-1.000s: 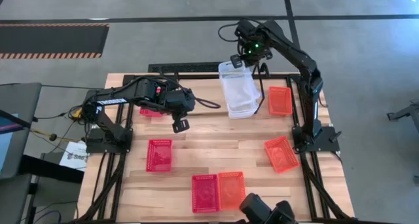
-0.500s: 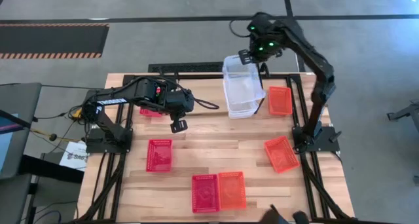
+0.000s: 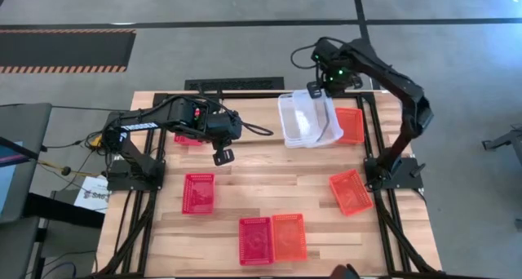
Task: Stack baskets on shelf by color
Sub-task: Stack the white bin on top of the white bins on the shelf
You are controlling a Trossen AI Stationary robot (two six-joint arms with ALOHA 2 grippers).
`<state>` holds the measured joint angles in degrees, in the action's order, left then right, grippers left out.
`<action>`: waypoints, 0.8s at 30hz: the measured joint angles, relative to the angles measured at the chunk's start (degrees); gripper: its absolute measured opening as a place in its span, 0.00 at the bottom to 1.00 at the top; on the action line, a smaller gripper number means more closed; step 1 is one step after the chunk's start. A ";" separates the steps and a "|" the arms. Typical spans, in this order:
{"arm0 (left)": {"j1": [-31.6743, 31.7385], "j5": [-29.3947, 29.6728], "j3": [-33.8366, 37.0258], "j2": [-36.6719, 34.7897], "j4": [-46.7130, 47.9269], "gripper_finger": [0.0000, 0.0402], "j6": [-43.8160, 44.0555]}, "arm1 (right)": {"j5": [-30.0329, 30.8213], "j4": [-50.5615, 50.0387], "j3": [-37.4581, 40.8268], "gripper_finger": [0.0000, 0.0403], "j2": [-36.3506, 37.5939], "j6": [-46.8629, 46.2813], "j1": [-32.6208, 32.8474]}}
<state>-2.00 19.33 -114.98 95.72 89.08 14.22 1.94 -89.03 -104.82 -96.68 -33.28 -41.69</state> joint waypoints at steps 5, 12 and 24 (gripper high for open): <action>0.00 -0.04 0.00 0.00 -0.02 0.20 0.33 | -0.96 1.21 -0.80 0.00 -2.29 2.91 -1.94; -0.02 -0.02 0.00 0.00 -0.02 0.20 1.09 | -3.37 5.57 -1.08 0.00 -3.22 3.09 -4.41; -0.01 0.02 0.00 0.00 -0.04 0.20 1.79 | -4.36 11.19 1.40 0.00 -3.33 2.95 -3.33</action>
<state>-2.01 19.35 -114.98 95.72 89.03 16.01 -2.42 -77.85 -103.42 -100.00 -30.34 -45.02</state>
